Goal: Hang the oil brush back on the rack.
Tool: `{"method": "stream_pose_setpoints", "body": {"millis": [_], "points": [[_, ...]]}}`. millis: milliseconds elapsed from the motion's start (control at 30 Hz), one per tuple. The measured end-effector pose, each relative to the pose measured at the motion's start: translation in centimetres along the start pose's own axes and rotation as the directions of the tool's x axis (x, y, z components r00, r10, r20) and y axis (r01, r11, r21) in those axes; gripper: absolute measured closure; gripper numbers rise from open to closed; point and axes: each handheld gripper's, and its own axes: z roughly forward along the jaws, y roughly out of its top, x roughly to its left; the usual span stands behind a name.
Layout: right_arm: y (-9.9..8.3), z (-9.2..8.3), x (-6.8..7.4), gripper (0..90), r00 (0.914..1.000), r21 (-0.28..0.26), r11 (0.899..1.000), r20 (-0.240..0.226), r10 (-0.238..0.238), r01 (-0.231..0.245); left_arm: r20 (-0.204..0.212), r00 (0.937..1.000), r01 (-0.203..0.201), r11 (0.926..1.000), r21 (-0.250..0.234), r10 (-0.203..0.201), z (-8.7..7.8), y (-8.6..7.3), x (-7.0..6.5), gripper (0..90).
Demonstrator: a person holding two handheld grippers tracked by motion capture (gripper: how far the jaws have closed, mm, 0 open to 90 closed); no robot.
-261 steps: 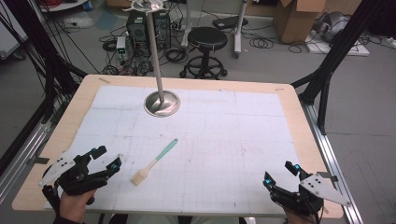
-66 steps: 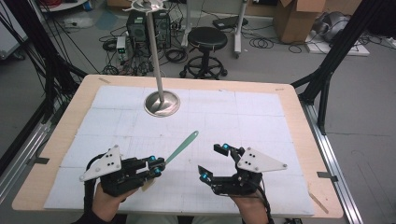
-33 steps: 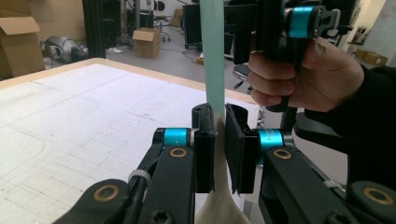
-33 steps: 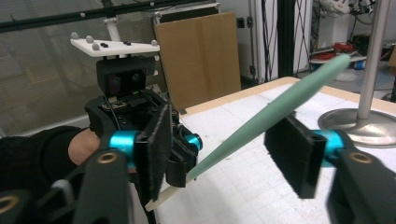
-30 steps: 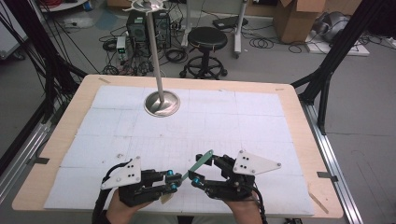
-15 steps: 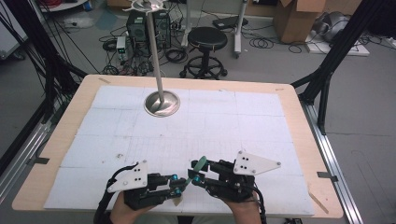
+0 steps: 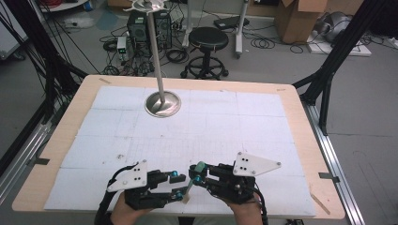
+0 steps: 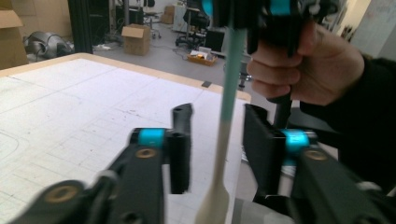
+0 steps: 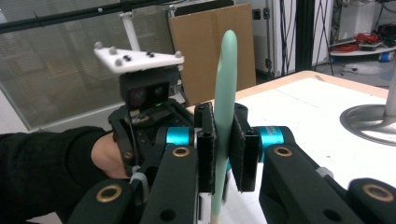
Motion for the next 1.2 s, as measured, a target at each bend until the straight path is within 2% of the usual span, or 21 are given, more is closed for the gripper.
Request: {"method": "stream_pose_setpoints", "body": {"millis": [67,100,167,333,400,433,567,700,867,967,1067,1100,1133,1167,1200], "points": [[0.0,0.0,0.0,81.9,1.0000,0.003,1.000,0.000,0.000,0.000,0.011,0.9999,0.008,0.9999,-0.014,-0.008,-0.3,0.1,0.2,57.5],[0.0,0.0,0.0,81.9,1.0000,0.003,1.000,-0.006,0.002,-0.002,0.026,0.9995,0.017,0.9998,-0.014,-0.016,-0.4,0.2,0.3,53.0],[0.0,0.0,0.0,81.9,0.9999,0.003,1.000,-0.012,0.003,-0.003,0.055,0.9981,0.030,0.9995,-0.009,-0.030,-0.4,0.2,0.5,51.4],[0.1,0.2,0.2,81.9,0.9965,0.002,1.000,-0.082,-0.012,0.012,0.140,0.9891,0.041,0.9988,0.028,-0.045,0.0,0.0,0.4,51.4],[0.3,0.3,0.4,81.9,0.9911,0.006,0.999,-0.130,-0.030,0.031,0.170,0.9845,0.033,0.9984,0.045,-0.041,0.2,-0.1,0.3,55.2],[0.3,0.3,0.4,81.9,0.9911,0.006,0.999,-0.130,-0.030,0.031,0.184,0.9819,0.034,0.9981,0.051,-0.042,0.3,-0.2,0.2,55.2],[0.4,0.5,0.7,81.9,0.9816,0.005,0.998,-0.180,-0.062,0.064,0.222,0.9745,0.013,0.9971,0.075,-0.030,0.7,-0.3,0.0,62.0],[0.4,0.6,0.7,81.9,0.9758,0.005,0.998,-0.209,-0.065,0.067,0.256,0.9666,-0.004,0.9964,0.085,-0.018,0.7,-0.4,-0.2,73.3],[0.5,0.6,0.7,81.9,0.9712,0.000,0.998,-0.231,-0.060,0.061,0.253,0.9674,-0.015,0.9960,0.088,-0.008,0.7,-0.4,-0.4,82.1],[0.5,0.6,0.7,81.8,0.9702,-0.002,0.998,-0.236,-0.056,0.057,0.249,0.9684,-0.039,0.9957,0.084,0.017,0.6,-0.3,-0.5,83.7],[0.5,0.6,0.8,81.1,0.9715,-0.007,0.998,-0.229,-0.061,0.062,0.230,0.9728,-0.049,0.9956,0.080,0.030,0.6,-0.2,-0.7,84.2],[0.5,0.6,0.8,73.4,0.9738,-0.014,0.998,-0.217,-0.069,0.067,0.222,0.9746,-0.048,0.9956,0.080,0.029,0.6,-0.2,-0.6,84.2],[0.5,0.5,0.9,60.8,0.9791,-0.030,0.998,-0.192,-0.066,0.061,0.211,0.9770,-0.052,0.9955,0.079,0.034,0.6,-0.2,-0.6,84.2],[0.5,0.5,0.9,50.1,0.9861,-0.042,0.998,-0.156,-0.058,0.052,0.197,0.9798,-0.052,0.9958,0.076,0.036,0.5,-0.1,-0.6,84.2],[0.6,0.5,0.9,43.7,0.9914,-0.051,0.998,-0.120,-0.051,0.045,0.179,0.9832,-0.050,0.9960,0.074,0.036,0.4,-0.1,-0.5,84.3]]}}
